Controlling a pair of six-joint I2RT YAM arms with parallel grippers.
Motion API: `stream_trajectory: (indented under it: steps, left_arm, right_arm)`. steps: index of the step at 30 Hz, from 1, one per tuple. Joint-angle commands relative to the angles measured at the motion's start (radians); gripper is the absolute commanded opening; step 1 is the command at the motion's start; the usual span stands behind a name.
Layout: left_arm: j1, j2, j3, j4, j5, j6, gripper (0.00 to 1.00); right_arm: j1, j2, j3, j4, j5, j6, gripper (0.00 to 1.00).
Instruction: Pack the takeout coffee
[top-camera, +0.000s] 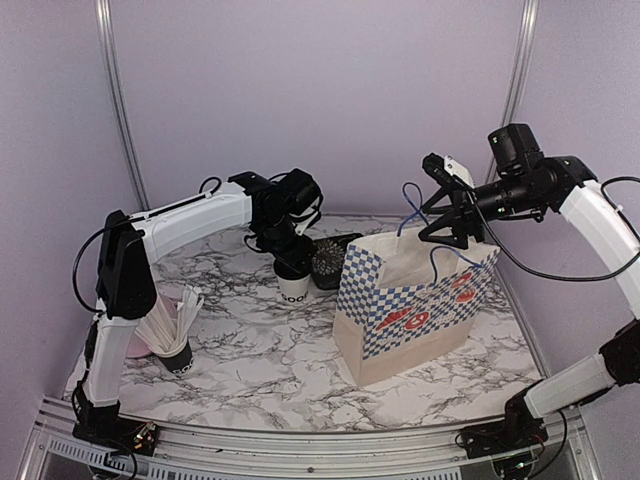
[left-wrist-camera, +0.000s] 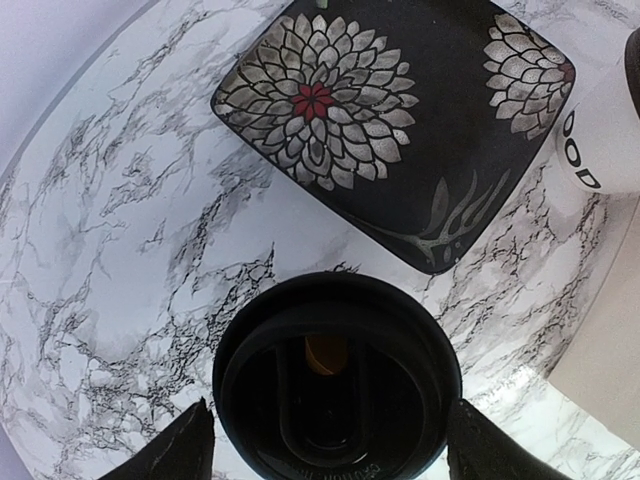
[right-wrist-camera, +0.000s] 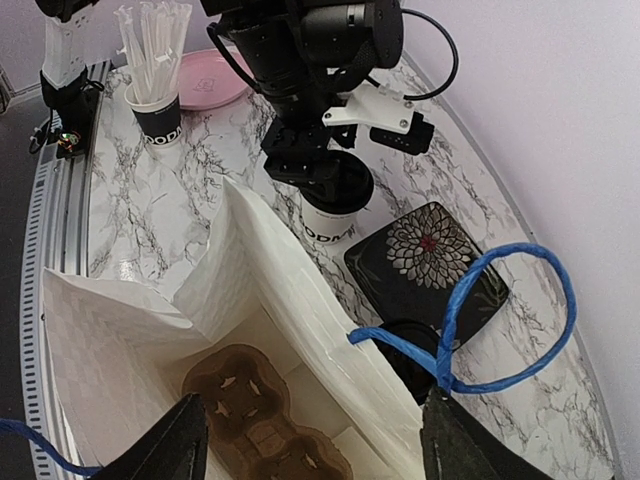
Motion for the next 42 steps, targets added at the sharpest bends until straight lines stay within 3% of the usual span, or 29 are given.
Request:
stream_trajectory:
  steps: [1, 7, 14, 21, 42]
  left_arm:
    - [0.017, 0.037, 0.025, -0.039, 0.041, 0.005, 0.8]
    - [0.021, 0.05, 0.031, -0.039, 0.051, 0.008, 0.79]
    - [0.019, 0.035, 0.032, -0.056, 0.086, 0.002, 0.67]
    - [-0.001, -0.055, -0.006, -0.095, 0.07, 0.007, 0.65]
    - [-0.329, -0.358, -0.393, -0.052, 0.11, 0.075, 0.65]
  right_arm:
    - [-0.009, -0.023, -0.002, 0.016, -0.009, 0.017, 0.71]
    - [-0.009, -0.024, -0.004, 0.014, -0.008, 0.017, 0.7]
    - [-0.009, -0.032, -0.025, 0.025, -0.003, 0.011, 0.7]
    - [-0.008, -0.024, -0.021, 0.027, 0.001, 0.009, 0.7]
    - [-0.008, -0.001, 0.009, 0.01, -0.015, 0.02, 0.7]
